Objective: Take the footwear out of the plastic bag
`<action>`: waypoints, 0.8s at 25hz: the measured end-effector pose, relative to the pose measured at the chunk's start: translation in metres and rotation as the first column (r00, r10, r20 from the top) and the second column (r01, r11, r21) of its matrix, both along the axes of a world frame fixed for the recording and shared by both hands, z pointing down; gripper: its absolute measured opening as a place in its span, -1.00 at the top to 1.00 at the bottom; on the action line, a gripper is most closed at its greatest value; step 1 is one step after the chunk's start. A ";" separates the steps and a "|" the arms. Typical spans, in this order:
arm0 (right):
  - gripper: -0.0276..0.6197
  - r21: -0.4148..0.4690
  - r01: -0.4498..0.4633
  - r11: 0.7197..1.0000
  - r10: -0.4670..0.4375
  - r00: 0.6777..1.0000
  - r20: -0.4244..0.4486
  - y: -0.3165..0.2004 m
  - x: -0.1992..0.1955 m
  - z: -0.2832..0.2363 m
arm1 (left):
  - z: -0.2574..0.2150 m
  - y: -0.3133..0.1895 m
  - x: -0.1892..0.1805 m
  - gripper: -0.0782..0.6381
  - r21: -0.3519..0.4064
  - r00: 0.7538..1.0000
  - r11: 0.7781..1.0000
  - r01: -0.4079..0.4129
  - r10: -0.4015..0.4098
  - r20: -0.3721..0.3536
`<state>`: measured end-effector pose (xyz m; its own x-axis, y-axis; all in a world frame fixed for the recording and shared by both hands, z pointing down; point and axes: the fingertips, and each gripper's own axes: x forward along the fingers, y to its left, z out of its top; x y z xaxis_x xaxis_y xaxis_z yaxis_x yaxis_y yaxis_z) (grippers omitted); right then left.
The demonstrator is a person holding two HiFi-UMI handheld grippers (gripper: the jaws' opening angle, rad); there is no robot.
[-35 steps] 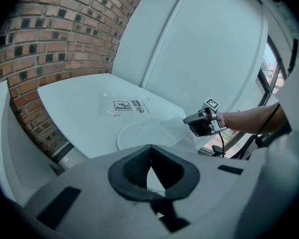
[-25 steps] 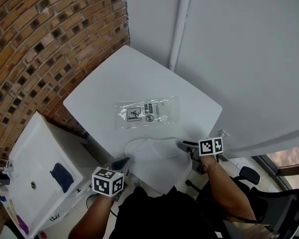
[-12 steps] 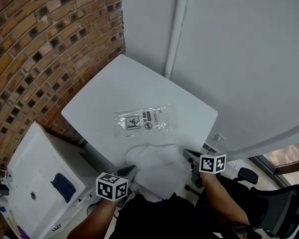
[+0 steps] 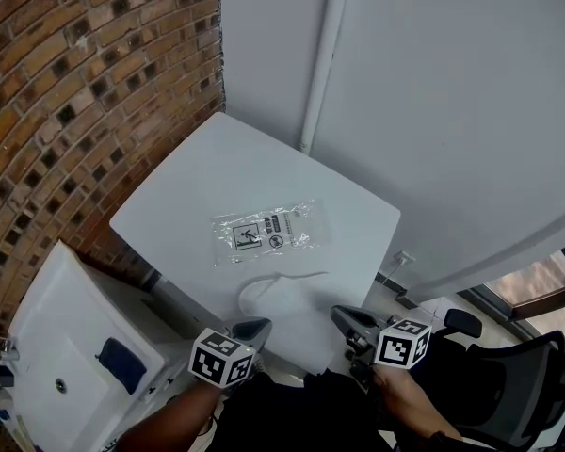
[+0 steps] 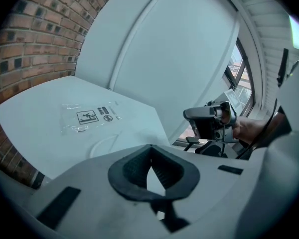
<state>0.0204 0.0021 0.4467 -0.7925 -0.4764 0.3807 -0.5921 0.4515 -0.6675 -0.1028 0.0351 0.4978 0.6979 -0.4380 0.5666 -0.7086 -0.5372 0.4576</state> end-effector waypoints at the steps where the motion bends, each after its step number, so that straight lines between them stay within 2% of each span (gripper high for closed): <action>1: 0.91 0.003 0.004 1.000 -0.004 1.000 0.011 0.006 -0.001 -0.005 | -0.002 0.000 0.001 0.76 0.007 1.000 1.000 -0.002 0.002 0.002; 4: 0.91 0.011 0.052 0.999 -0.052 0.999 0.014 0.029 -0.005 -0.014 | -0.007 0.005 0.003 0.76 0.017 1.000 1.000 0.026 -0.026 -0.005; 9: 0.91 0.054 0.158 0.986 -0.154 0.985 -0.071 0.054 -0.001 -0.022 | -0.029 0.026 0.011 0.76 0.050 0.996 0.995 0.087 -0.086 -0.024; 12: 0.91 0.060 0.196 0.979 -0.191 0.978 -0.083 0.066 0.009 -0.023 | -0.039 0.044 0.017 0.76 0.065 0.989 0.987 0.147 -0.145 -0.028; 16: 0.91 0.111 0.247 0.963 -0.239 0.968 -0.082 0.087 0.029 -0.029 | -0.046 0.068 0.043 0.76 0.086 0.973 0.970 0.229 -0.227 -0.033; 20: 0.91 0.176 0.277 0.945 -0.270 0.961 -0.064 0.111 0.055 -0.039 | -0.055 0.096 0.081 0.76 0.111 0.964 0.957 0.267 -0.266 -0.026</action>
